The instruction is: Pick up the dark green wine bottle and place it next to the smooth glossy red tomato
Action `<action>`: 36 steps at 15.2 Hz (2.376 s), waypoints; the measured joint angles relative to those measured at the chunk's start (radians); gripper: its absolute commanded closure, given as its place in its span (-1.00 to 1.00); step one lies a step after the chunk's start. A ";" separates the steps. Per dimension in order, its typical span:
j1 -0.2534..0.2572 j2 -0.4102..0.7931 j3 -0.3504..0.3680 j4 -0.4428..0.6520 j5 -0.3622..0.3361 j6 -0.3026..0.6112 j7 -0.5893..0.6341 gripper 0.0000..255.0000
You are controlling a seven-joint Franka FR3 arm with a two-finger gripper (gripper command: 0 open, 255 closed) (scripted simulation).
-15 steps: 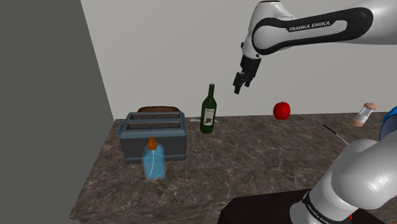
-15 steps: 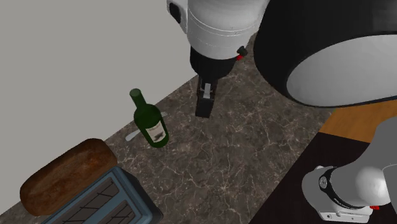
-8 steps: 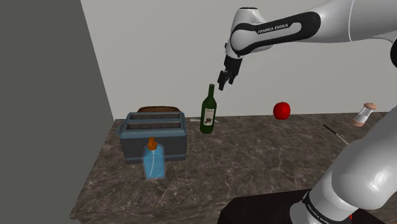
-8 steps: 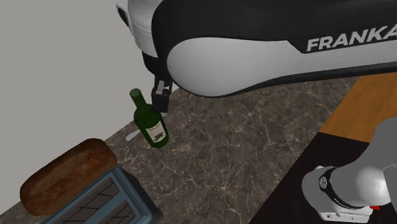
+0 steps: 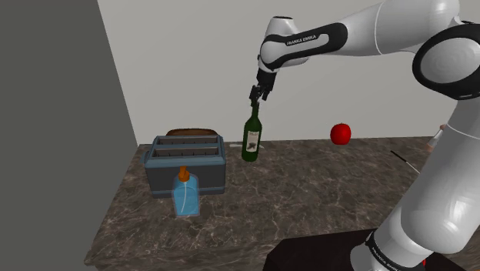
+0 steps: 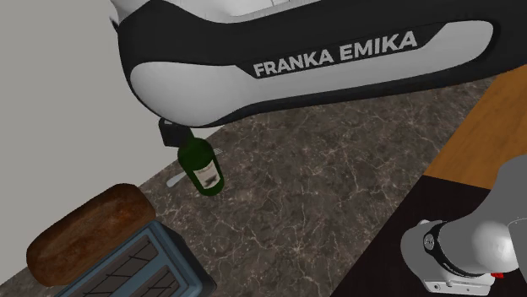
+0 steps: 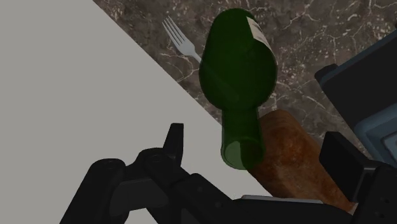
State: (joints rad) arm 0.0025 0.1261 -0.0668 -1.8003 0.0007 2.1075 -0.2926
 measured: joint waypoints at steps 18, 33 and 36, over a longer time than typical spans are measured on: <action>-0.002 0.033 -0.001 -0.030 0.004 0.064 -0.005 1.00; -0.002 0.009 -0.001 0.059 0.002 -0.049 -0.005 1.00; -0.002 0.004 -0.001 0.094 0.002 -0.089 -0.005 1.00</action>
State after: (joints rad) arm 0.0003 0.1306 -0.0680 -1.7058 0.0024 2.0185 -0.2976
